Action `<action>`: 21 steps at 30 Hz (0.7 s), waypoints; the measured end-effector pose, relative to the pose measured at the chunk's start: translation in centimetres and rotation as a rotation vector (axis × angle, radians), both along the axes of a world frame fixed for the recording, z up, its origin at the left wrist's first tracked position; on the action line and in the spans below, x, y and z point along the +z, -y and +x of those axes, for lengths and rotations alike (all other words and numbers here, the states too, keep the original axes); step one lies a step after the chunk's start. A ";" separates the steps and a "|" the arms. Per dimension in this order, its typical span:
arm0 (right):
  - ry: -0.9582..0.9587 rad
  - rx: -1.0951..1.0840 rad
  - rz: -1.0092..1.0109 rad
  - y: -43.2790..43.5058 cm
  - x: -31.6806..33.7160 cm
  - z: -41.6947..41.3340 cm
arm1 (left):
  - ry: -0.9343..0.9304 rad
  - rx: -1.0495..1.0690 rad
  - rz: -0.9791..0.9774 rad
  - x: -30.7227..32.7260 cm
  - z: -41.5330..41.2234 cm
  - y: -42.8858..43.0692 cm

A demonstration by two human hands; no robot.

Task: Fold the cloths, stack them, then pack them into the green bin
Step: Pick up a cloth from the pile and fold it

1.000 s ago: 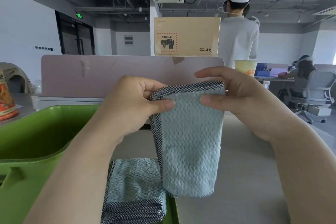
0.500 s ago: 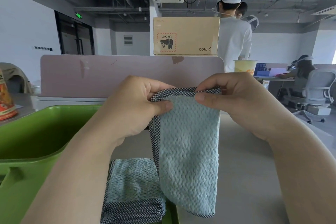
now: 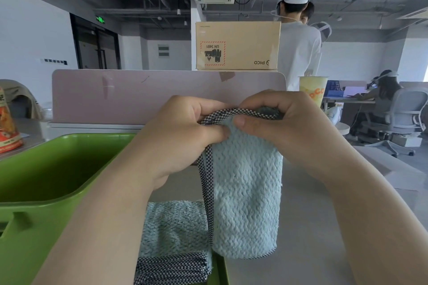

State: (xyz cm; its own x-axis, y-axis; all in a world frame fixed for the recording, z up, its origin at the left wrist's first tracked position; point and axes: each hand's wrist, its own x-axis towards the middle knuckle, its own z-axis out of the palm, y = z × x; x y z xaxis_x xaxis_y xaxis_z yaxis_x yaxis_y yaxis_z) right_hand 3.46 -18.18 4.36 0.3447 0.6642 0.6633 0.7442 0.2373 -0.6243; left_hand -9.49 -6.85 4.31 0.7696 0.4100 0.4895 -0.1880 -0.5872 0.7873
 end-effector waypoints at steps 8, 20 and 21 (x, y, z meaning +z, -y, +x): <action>-0.017 0.034 0.021 -0.3 0.0 -0.5 | 0.003 -0.106 -0.039 0.0 -0.2 0.0; -0.109 0.064 0.006 0.0 0.2 -0.2 | 0.046 -0.245 -0.405 0.0 0.2 -0.5; -0.114 0.068 0.004 0.0 0.2 -0.2 | 0.040 -0.239 -0.391 0.0 0.2 -0.5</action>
State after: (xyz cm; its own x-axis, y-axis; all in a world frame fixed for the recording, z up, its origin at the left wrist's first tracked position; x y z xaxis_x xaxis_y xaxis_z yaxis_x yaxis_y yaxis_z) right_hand 3.28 -18.15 4.58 0.3719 0.6861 0.6252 0.6507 0.2876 -0.7028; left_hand -9.26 -6.35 4.35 0.8486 0.3834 0.3645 -0.3169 -0.1834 0.9306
